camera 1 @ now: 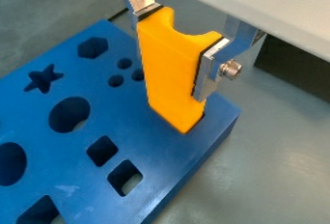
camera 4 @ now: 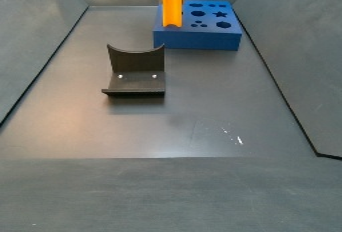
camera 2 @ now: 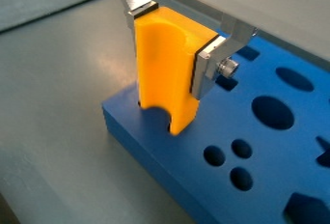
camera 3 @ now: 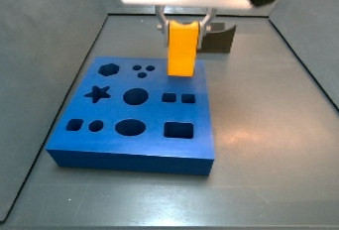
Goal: Insert the arch object.
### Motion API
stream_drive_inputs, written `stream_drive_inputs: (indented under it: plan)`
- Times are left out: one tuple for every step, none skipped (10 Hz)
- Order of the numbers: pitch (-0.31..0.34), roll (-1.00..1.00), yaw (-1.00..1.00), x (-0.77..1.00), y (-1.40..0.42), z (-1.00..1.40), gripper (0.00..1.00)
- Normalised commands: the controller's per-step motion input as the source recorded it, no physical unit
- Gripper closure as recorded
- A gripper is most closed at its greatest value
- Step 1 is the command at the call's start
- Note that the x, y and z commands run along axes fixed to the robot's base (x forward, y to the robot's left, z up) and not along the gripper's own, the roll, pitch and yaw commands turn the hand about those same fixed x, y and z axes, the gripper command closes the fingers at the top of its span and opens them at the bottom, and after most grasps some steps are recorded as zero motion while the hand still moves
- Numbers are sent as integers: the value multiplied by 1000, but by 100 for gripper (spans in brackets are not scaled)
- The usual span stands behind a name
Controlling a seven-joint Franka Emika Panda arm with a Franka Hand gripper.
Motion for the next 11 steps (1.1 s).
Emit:
stream_drive_inputs:
  plan:
    - [0,40,0,0,60,-540,100]
    - [-3,20,0,0,20,-657,100]
    - [-39,106,0,0,0,-757,100]
    - [-29,241,40,0,0,-760,100]
    - [-11,301,83,0,0,-749,100]
    - [-14,286,89,0,0,-786,100]
    - [-17,290,89,0,0,-780,100]
    - [0,216,43,0,0,-683,100]
    - [0,-47,0,0,26,0,100]
    - [0,-7,0,0,3,0,100]
    - [0,0,0,0,0,0,100]
